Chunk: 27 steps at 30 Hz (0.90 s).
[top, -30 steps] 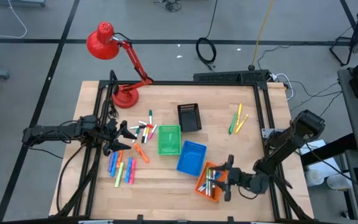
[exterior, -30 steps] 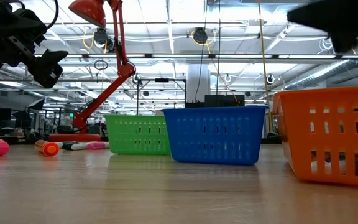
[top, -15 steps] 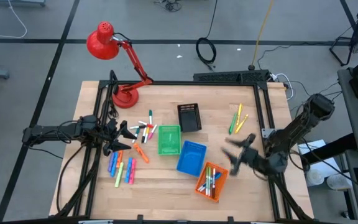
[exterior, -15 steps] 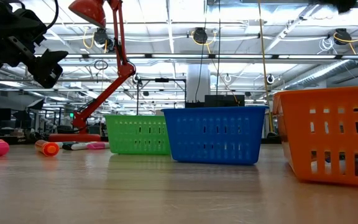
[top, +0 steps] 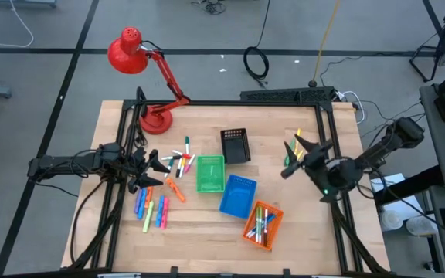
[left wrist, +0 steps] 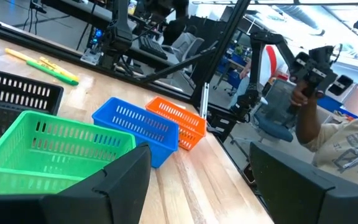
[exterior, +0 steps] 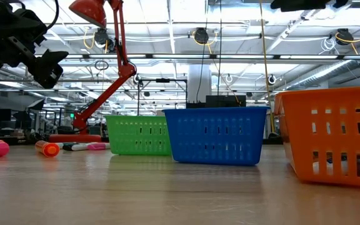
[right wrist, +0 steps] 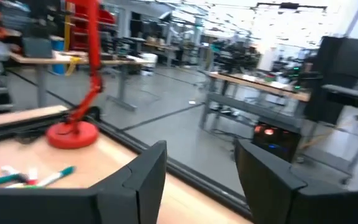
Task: Pick & Place Markers
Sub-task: Put the bottom yellow pen into the blue basket
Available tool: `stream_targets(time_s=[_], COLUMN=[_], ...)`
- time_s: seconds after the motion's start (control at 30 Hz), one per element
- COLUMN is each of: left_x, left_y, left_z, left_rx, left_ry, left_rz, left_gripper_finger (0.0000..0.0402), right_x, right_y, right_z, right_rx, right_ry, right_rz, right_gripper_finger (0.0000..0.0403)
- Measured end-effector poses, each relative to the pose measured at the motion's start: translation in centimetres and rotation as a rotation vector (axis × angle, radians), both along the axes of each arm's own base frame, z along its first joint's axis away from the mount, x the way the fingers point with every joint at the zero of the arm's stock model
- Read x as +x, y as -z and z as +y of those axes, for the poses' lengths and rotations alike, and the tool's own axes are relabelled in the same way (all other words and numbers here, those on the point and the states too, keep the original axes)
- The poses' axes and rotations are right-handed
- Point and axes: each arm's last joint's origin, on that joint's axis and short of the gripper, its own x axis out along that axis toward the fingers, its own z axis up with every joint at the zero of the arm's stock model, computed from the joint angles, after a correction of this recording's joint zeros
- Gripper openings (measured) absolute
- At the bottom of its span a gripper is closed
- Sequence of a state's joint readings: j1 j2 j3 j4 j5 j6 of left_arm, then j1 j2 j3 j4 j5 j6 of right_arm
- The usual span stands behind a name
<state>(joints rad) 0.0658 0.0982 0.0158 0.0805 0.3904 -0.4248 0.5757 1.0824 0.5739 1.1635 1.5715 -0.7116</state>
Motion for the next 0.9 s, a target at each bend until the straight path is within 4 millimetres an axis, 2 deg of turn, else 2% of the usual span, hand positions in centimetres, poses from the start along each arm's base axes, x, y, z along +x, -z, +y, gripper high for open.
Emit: stream_targets(time_s=[0.13,0.23,0.3,0.37,0.43,0.5,0.57,0.67,0.8,0.9], left_x=[0.0,0.0,0.0,0.0,0.0,0.0,0.0,0.0,0.0,0.0], left_y=[0.0,0.0,0.0,0.0,0.0,0.0,0.0,0.0,0.0,0.0], left_z=[0.0,0.0,0.0,0.0,0.0,0.0,0.0,0.0,0.0,0.0], left_rx=[0.000,-0.001,0.000,0.000,0.000,0.000,0.000,0.000,0.000,0.000], left_ry=[0.000,0.000,0.000,0.000,0.000,0.000,0.000,0.000,0.000,0.000], left_rz=[0.000,0.001,0.001,0.001,0.001,0.000,0.001,0.001,0.001,0.001], left_gripper_finger=[0.0274,0.0274,0.0274,0.0274,0.0274,0.0274,0.0274,0.0273,0.0273,0.0274], right_x=[0.2,0.8,1.4,2.1,3.1,3.8,4.2,4.1,1.6,-0.5], right_y=[0.1,1.4,2.3,3.2,4.1,4.7,5.6,6.7,7.3,7.5], right_z=[-0.1,0.9,1.8,2.6,2.9,2.5,1.4,-0.9,-5.0,-7.2], right_rx=[0.006,-0.018,-0.028,0.003,0.104,0.251,0.396,0.625,0.893,0.997], right_ry=[0.009,-0.054,-0.216,-0.515,-0.813,-0.924,-0.879,-0.638,-0.128,0.168], right_rz=[-0.013,-0.002,-0.046,-0.092,-0.117,-0.141,-0.088,0.130,0.385,0.394], right_gripper_finger=[0.0181,0.0173,0.0167,0.0162,0.0157,0.0154,0.0153,0.0155,0.0153,0.0149])
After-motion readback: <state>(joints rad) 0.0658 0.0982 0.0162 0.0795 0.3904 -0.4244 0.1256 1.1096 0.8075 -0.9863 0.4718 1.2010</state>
